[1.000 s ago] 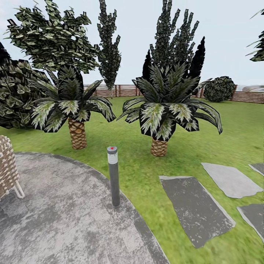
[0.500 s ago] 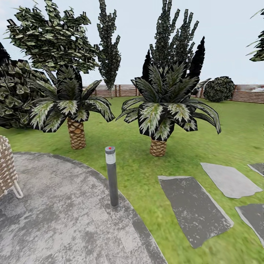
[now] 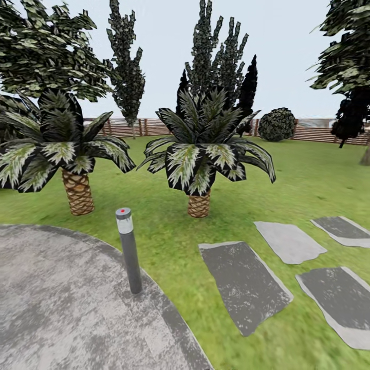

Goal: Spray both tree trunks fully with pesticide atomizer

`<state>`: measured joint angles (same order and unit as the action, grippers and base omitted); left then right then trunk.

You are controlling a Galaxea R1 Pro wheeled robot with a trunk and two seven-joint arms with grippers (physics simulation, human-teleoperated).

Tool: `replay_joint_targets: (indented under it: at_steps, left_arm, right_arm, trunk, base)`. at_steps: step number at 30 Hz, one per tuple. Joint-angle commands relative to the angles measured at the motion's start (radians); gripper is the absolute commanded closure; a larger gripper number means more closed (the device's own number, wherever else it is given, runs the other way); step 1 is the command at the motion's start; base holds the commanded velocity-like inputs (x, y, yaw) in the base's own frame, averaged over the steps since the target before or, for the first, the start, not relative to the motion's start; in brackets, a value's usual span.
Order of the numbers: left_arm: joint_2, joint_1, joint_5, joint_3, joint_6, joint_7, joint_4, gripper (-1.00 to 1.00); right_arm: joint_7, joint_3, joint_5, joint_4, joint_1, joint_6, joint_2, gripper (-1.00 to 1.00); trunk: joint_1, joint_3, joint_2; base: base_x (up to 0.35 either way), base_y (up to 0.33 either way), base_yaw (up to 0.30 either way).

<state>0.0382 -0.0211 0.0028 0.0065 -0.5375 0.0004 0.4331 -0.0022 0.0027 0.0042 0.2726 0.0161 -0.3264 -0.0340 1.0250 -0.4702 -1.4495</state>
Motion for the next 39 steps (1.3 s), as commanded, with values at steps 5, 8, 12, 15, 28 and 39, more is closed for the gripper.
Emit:
replay_joint_targets:
  at_steps: [5, 8, 12, 15, 28, 39]
  left_arm:
    - [0.0, 0.0, 0.0, 0.0, -0.001, 0.0, 0.001, -1.0]
    - [0.0, -0.001, 0.0, 0.0, -0.001, 0.0, 0.001, -1.0]
    - [0.001, 0.0, -0.001, -0.002, -0.001, 0.0, 0.0, -1.0]
    - [0.004, 0.0, -0.002, -0.004, 0.0, 0.0, -0.001, -1.0]
    - [0.011, 0.0, -0.002, -0.005, 0.001, 0.0, -0.001, -1.0]
    - [0.011, 0.0, 0.0, -0.005, -0.001, 0.0, 0.001, -1.0]
  right_arm:
    - [-0.001, 0.0, 0.003, -0.001, 0.001, -0.003, -0.001, -1.0]
    - [-0.001, 0.001, 0.003, -0.001, 0.001, -0.003, -0.001, -1.0]
    - [0.0, 0.002, 0.004, -0.002, 0.001, -0.002, -0.001, -1.0]
    - [0.0, 0.004, 0.005, -0.003, 0.001, -0.002, -0.002, -1.0]
    - [0.001, 0.005, 0.005, -0.004, 0.001, -0.002, -0.005, -1.0]
    - [0.002, 0.005, 0.006, -0.004, 0.001, -0.002, -0.004, -1.0]
  trunk:
    - [0.0, -0.003, 0.0]
    - [0.0, -0.004, 0.0]
    - [0.0, -0.006, 0.0]
    - [0.0, -0.006, 0.0]
    - [0.0, -0.006, 0.0]
    - [0.0, -0.006, 0.0]
  base:
    - [0.0, -0.01, -0.284]
    - [0.0, -0.002, -0.238]
    - [0.0, -0.001, -0.136]
    - [0.0, 0.0, -0.039]
    - [0.0, 0.0, -0.045]
    - [0.0, 0.0, -0.281]
